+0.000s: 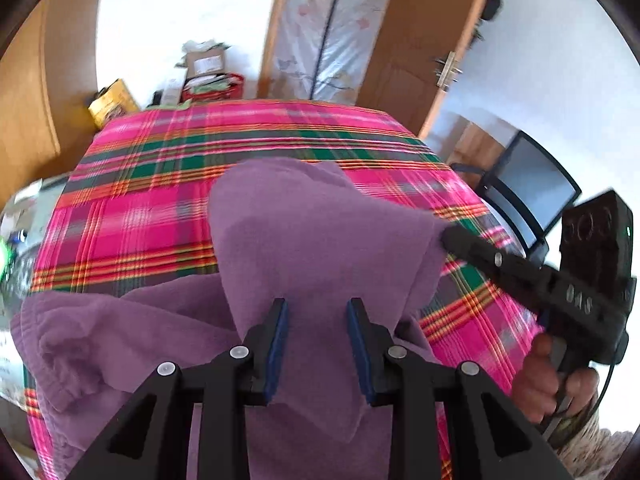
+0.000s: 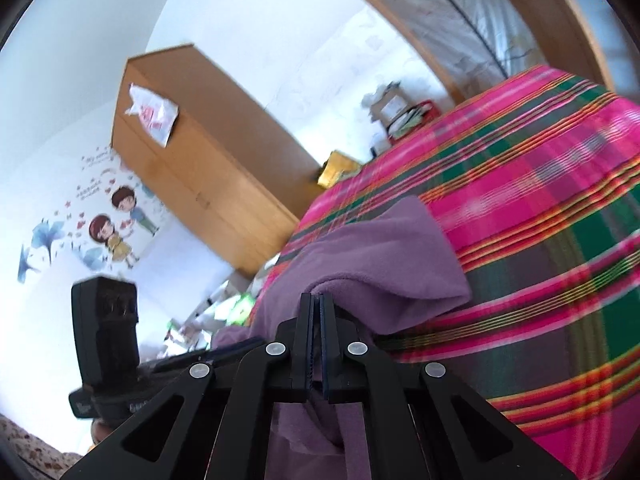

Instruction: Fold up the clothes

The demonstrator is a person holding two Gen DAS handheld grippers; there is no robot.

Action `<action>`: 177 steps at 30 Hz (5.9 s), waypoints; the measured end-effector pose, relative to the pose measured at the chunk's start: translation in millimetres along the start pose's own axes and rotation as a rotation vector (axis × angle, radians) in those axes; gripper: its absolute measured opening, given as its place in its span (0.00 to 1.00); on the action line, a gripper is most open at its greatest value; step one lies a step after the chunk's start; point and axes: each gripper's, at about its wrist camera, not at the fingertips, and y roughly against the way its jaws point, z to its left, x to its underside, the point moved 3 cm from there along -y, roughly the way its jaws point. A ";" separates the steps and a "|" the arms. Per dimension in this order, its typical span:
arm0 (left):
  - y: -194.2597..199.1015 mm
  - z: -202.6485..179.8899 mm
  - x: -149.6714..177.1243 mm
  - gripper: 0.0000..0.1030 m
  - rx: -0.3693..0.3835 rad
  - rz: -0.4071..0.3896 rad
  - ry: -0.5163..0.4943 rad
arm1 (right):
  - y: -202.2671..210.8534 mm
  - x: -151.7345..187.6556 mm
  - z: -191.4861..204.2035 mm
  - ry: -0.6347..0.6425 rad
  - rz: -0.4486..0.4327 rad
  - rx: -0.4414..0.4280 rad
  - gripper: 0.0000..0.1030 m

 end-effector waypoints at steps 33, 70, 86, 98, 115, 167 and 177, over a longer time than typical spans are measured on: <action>-0.9 -24.9 14.0 0.31 -0.021 0.023 -0.116 | -0.9 24.9 6.2 0.126 0.124 0.094 0.27; 27.3 28.3 34.6 0.31 0.112 -0.015 0.028 | -71.2 -58.0 44.9 0.022 0.188 -0.121 0.03; -18.2 24.2 39.0 0.31 0.122 0.110 0.014 | -78.6 -140.8 6.9 -0.015 0.038 0.020 0.03; -36.9 -8.1 37.9 0.31 -0.042 0.071 -0.204 | -78.1 -144.2 -21.4 -0.050 0.032 0.074 0.03; -50.5 4.8 24.2 0.16 -0.030 0.050 -0.157 | -64.9 -142.9 -29.7 -0.043 0.018 0.099 0.03; -113.2 153.0 -76.5 0.11 -0.115 0.162 0.404 | -142.4 -134.0 -119.5 0.230 0.246 0.524 0.13; -78.8 133.7 -69.6 0.17 -0.183 0.088 0.308 | -95.6 -128.6 -117.3 0.208 0.223 0.464 0.22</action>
